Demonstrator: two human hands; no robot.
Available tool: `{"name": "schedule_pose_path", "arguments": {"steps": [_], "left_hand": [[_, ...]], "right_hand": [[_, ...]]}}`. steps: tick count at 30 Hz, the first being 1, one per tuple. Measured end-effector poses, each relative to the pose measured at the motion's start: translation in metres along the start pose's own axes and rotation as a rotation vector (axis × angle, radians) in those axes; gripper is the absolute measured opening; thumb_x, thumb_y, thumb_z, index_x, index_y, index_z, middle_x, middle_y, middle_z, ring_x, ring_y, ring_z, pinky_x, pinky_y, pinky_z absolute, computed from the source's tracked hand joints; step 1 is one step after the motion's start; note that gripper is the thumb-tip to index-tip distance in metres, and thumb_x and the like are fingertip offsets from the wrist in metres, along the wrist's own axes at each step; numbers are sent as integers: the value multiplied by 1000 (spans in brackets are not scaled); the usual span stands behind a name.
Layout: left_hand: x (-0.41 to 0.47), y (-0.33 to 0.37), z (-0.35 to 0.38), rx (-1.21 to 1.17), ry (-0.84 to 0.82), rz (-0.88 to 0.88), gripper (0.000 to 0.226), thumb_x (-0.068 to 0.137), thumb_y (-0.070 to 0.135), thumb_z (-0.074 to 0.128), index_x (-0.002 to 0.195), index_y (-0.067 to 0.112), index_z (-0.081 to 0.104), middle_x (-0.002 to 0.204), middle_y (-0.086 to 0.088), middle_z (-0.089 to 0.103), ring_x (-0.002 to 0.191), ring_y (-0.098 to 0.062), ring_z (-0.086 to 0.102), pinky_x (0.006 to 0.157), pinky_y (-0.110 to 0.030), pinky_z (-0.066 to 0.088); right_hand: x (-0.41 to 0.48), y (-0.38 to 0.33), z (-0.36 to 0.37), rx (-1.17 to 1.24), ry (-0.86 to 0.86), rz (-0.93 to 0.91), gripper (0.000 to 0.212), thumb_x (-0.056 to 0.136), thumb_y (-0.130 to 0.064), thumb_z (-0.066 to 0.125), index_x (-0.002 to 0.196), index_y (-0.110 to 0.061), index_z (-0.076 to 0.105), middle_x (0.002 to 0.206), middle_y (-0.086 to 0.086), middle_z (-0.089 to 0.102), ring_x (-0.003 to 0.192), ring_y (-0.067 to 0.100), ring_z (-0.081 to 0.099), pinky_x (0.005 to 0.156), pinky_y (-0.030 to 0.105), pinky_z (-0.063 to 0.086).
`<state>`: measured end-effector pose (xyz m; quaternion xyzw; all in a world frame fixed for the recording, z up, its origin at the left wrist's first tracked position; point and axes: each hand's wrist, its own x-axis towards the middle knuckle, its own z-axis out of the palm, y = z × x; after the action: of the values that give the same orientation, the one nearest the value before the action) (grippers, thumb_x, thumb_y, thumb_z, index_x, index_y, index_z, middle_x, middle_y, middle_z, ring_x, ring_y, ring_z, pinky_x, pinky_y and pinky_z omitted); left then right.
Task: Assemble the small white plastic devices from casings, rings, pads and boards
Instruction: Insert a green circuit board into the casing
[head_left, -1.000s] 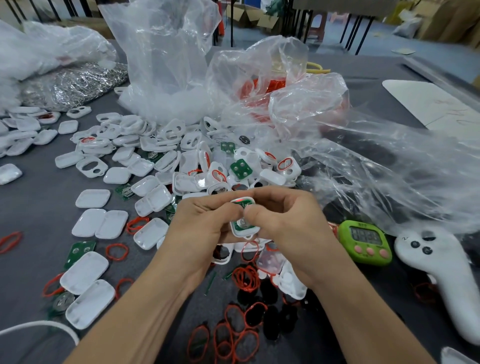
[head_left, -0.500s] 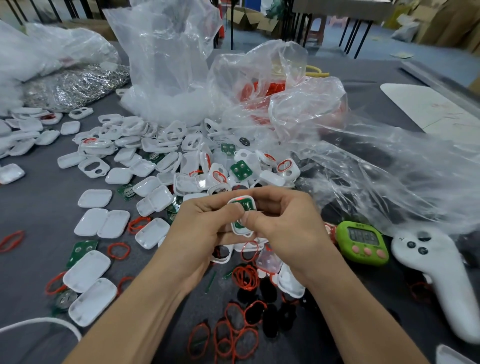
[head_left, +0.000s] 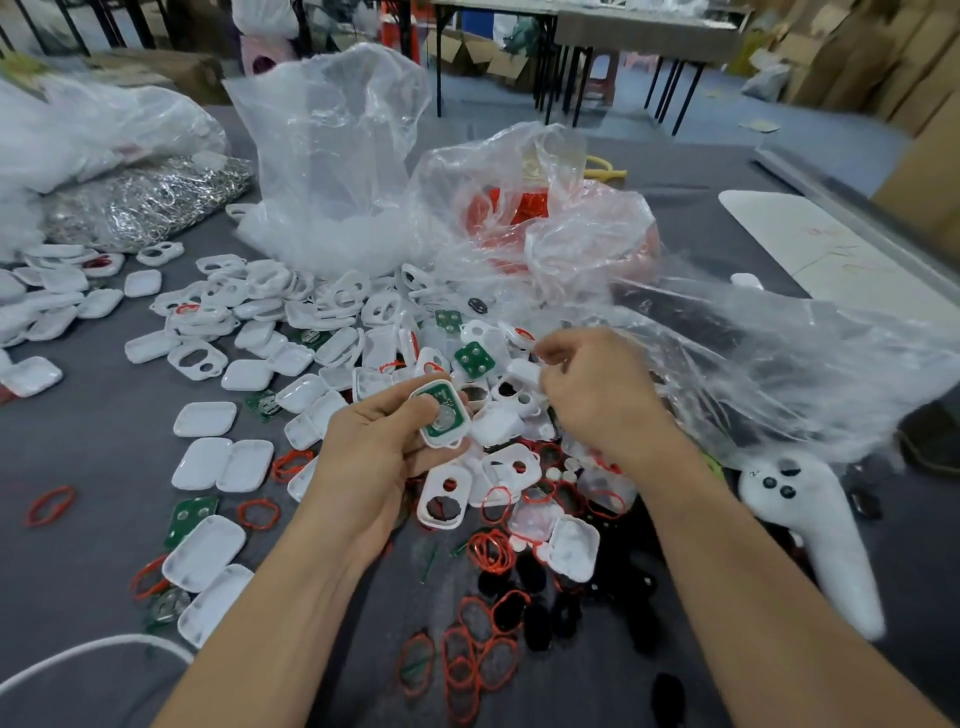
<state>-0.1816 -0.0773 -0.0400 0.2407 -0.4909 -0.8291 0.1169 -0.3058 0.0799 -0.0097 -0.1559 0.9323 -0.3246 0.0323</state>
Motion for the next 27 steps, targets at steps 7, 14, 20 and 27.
{"name": "schedule_pose_path", "arguments": {"steps": [7, 14, 20, 27], "left_hand": [[2, 4, -1, -41, -52, -10, 20, 98, -4, 57, 108, 1, 74, 98, -17, 79, 81, -24, 77, 62, -30, 63], [2, -1, 0, 5, -78, 7, 22, 97, -5, 59, 106, 4, 77, 99, -18, 79, 86, -30, 77, 64, -31, 63], [-2, -5, 6, 110, -103, 40, 30, 96, -4, 60, 92, 14, 83, 96, -18, 79, 76, -27, 77, 61, -28, 61], [-5, -5, 6, 150, -117, 73, 27, 96, -3, 61, 93, 13, 83, 95, -17, 79, 80, -26, 78, 63, -27, 61]], "right_hand": [[23, 1, 13, -20, -69, 8, 28, 88, -20, 77, 115, -28, 78, 86, -19, 72, 74, -7, 66, 63, 4, 46], [-22, 12, 7, 861, -37, -22, 23, 82, 3, 79, 83, -20, 84, 81, -4, 80, 69, -1, 70, 64, 10, 52], [-48, 9, 18, 1092, -184, -127, 24, 72, 6, 76, 76, -17, 84, 89, 0, 80, 81, 7, 74, 69, 15, 55], [-51, 21, 31, 983, -164, -96, 36, 73, 3, 71, 92, -25, 84, 107, 0, 80, 105, 21, 75, 91, 35, 61]]}}
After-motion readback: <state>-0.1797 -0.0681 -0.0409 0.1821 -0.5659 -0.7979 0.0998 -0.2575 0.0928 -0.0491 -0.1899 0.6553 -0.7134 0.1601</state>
